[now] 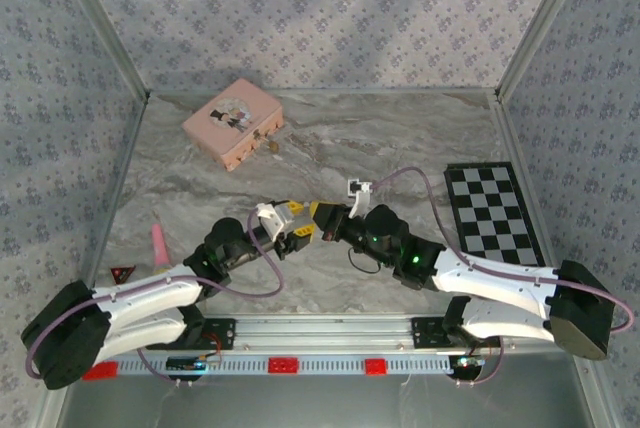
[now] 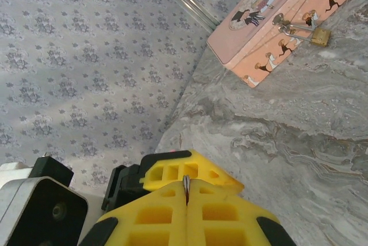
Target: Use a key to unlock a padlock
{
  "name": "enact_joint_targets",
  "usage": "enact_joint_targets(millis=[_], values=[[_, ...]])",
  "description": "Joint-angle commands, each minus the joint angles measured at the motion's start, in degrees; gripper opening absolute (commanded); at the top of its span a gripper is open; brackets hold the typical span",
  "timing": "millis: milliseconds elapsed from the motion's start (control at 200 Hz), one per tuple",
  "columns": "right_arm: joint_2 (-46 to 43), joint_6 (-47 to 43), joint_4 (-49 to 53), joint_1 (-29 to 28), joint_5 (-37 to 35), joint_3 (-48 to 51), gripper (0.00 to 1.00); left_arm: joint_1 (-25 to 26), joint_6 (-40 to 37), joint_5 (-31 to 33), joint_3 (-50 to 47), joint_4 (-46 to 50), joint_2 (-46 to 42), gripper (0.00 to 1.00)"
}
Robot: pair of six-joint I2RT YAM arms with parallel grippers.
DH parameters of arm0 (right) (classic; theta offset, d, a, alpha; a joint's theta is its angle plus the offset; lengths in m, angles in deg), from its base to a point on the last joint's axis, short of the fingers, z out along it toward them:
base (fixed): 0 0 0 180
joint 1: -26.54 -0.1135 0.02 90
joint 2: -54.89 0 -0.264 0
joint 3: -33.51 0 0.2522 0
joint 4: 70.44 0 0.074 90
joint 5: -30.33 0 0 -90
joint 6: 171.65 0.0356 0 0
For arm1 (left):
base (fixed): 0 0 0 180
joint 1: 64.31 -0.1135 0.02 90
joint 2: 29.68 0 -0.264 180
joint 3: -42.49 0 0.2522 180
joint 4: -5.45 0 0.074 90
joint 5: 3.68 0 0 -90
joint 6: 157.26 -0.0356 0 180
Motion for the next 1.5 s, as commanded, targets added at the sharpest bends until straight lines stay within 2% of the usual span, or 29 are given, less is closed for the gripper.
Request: enact_joint_targets(millis=[0, 455, 615, 999, 1229, 1494], values=[[-0.2, 1.4, -2.3, -0.6, -1.9, 0.8, 0.0, 0.3, -1.0, -1.4, 1.9, -4.1, 0.5, 0.48], [0.8, 2.9, -4.1, -0.8, -1.6, 1.7, 0.0, 0.3, 0.1, 0.1, 3.0, -4.4, 2.3, 0.38], [1.2, 3.2, -4.8, -0.8, -1.8, 2.0, 0.0, 0.3, 0.5, -0.8, 4.1, -3.0, 3.0, 0.28], [0.7, 3.4, -5.6, -1.3, -3.7, 2.5, 0.0, 0.2, 0.7, -0.5, 4.4, -2.8, 3.8, 0.19], [0.5, 3.6, -5.6, -1.4, -4.8, 3.0, 0.0, 0.2, 0.7, 0.6, 4.0, -2.4, 3.2, 0.18], [0.5, 4.3, -5.5, -1.5, -5.8, 3.3, 0.0, -0.2, 0.8, 1.2, 4.0, -1.7, 2.6, 0.09]])
